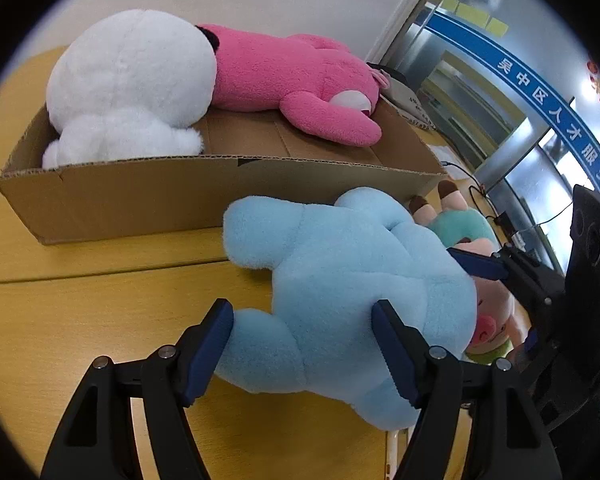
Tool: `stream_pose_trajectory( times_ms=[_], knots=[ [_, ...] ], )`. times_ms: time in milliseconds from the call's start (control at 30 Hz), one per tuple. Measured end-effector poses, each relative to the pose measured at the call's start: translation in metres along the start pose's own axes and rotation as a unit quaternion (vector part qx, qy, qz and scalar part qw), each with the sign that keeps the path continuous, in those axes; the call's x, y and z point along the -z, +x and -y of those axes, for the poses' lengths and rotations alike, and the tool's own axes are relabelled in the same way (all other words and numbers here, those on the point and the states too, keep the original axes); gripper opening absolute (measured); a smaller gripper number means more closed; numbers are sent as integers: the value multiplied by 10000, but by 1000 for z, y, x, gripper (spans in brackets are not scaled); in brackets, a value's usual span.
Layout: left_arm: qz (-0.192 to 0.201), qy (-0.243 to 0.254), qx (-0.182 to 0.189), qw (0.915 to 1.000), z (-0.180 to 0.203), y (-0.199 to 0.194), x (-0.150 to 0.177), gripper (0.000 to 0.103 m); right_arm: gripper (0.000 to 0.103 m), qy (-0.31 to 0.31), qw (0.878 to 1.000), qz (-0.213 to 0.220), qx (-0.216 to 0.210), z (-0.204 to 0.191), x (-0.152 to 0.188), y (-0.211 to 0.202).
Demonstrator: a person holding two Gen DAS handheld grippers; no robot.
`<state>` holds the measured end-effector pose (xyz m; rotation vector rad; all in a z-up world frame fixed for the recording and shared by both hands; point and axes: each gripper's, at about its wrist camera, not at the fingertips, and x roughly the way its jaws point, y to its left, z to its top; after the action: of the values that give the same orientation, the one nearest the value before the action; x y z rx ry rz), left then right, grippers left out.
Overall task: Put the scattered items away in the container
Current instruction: 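Lower both tools onto the light-blue plush and close both grippers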
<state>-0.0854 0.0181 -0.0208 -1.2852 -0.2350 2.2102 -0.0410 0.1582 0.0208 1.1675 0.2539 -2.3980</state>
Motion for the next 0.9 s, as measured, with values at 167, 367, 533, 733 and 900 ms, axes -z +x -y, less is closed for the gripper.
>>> stream_pose_trajectory(
  times_ms=[167, 367, 533, 733, 900],
  knots=[
    [-140, -188, 217, 9995, -14, -3, 11, 73, 103, -119, 9991, 117, -390, 2, 1, -8],
    [-127, -124, 120, 9998, -17, -23, 38, 73, 103, 3, 9921, 369, -1197, 4, 3, -19],
    [44, -182, 178, 9997, -21, -45, 47, 71, 103, 136, 9763, 646, -2062, 0, 4, -27],
    [100, -150, 79, 9998, -19, -45, 35, 72, 103, 498, 9815, 811, -1660, 14, 1, -43],
    [-28, -197, 110, 9997, -17, -21, 21, 72, 103, 1084, 9855, 355, -1259, 27, 1, -36]
  ],
)
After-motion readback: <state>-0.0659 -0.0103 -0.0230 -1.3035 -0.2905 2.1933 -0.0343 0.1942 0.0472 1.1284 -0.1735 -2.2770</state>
